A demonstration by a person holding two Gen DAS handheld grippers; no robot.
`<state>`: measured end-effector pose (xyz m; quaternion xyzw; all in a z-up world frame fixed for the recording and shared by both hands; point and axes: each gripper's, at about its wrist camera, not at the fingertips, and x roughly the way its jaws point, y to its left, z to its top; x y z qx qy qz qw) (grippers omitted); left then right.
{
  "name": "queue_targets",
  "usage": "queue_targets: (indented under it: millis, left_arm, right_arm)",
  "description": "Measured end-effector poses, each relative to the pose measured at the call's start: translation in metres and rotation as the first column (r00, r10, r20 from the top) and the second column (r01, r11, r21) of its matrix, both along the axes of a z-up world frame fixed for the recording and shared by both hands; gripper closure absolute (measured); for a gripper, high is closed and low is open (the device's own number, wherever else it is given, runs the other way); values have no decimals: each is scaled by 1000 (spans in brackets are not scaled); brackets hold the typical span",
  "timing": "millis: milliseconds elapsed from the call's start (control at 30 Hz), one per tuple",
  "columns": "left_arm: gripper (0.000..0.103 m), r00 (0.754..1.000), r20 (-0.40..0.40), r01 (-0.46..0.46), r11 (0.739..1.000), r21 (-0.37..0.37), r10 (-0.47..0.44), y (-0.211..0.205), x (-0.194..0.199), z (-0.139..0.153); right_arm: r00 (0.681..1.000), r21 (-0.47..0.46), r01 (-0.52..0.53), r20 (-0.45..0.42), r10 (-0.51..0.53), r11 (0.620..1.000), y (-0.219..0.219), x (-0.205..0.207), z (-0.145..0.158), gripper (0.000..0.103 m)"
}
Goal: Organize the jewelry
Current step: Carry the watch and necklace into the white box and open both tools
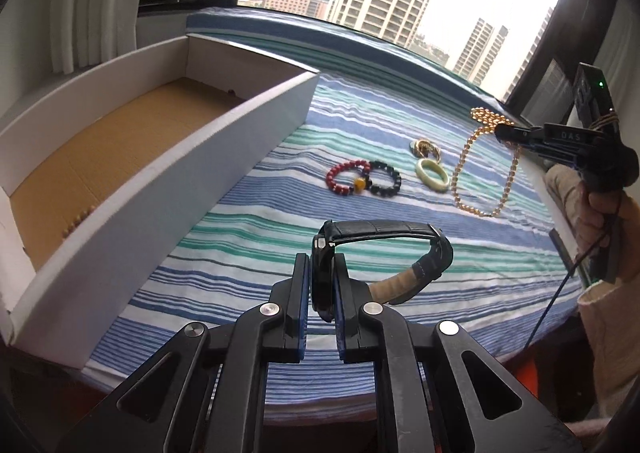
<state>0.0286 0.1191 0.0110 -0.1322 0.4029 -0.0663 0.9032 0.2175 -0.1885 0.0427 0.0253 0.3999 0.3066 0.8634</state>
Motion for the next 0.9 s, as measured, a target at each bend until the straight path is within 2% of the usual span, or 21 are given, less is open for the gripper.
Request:
queue_targets:
  millis: [100,200,367,533,700,767,900]
  left_arm:
    - [94,998,32,-56,998,-6,56,27,-12,23]
    - [94,988,67,-139,989,42,136,57,-24,48]
    - [94,960,109,-273,950,151,259,105,-28,78]
    - [94,938,119,-344,917,203,326,143,-9,88]
    - [94,912,55,-408,889,208,406,182,26,65]
    - [94,902,3,-425,885,189,432,198,41,47]
    - [94,882,-95,-441,880,179,461,219,63,12]
  right_arm:
    - [996,17,-71,54,70,997,24,-15,29,95]
    - [984,35,-155,98,151,987,58,-28,53,95]
    - [950,60,-288,140,278,956,130,-36,84,95]
    - [909,61,-399,158,386,915,207,-40,101,95]
    - [875,59,-479,112,471,876,284,-36,86,95]
    - [864,31,-499,98,494,866,311,-32,70,95]
    - [860,-54,-506,39,509,861,359,-22,25,95]
